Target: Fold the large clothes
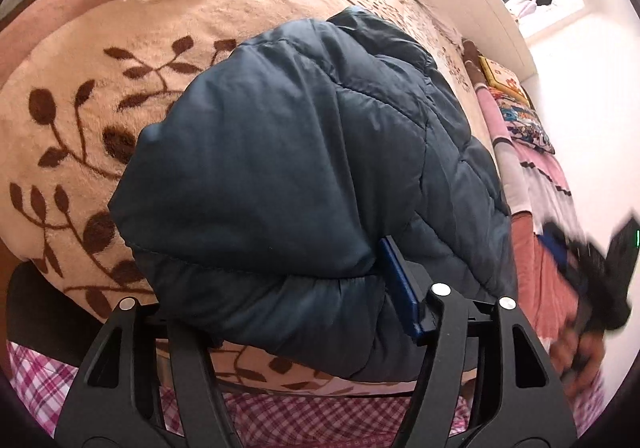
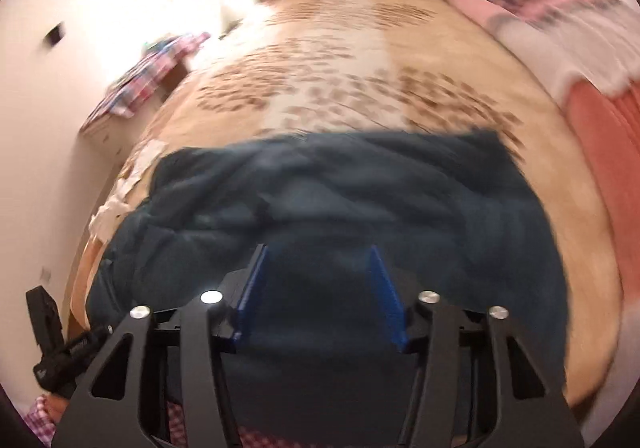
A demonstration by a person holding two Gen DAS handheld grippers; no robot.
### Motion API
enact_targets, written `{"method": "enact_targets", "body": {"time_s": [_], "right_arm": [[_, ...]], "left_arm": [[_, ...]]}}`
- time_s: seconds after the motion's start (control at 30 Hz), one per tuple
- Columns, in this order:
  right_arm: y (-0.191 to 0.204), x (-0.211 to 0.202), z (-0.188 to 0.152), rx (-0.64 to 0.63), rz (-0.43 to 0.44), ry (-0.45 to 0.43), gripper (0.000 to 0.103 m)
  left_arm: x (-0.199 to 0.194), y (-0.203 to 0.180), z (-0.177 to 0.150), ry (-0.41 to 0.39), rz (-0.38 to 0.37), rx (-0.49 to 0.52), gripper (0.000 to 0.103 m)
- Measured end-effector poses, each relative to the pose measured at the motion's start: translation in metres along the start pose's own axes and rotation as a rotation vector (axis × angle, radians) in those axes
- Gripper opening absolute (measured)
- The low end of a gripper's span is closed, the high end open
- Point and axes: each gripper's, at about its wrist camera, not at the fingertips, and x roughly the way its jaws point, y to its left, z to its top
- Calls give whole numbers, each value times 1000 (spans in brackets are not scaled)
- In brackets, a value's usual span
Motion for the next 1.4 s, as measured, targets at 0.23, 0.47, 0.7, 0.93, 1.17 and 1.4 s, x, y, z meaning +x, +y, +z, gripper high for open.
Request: {"method": "enact_targets", "body": {"time_s": [0.23, 0.47, 0.7, 0.93, 1.17, 1.4], "right_arm": [[14, 85, 49, -57, -25, 70, 25], [-3, 162, 45, -20, -6, 267, 16], [-12, 172, 38, 41, 32, 284, 15], [-11, 94, 37, 78, 149, 165, 6], [9, 57, -15, -14, 178, 246, 3], [7, 114, -40, 35, 128, 355, 0]], "left_arm": [[-10, -18, 1, -51, 52, 131, 34], [-20, -26, 0, -95, 50, 202, 24], [-24, -37, -2, -118, 73, 259, 22], [-31, -42, -6, -126, 62, 262, 21], [-35, -44, -7, -140, 49, 256, 21], [-48, -69, -12, -190, 37, 355, 21]]}}
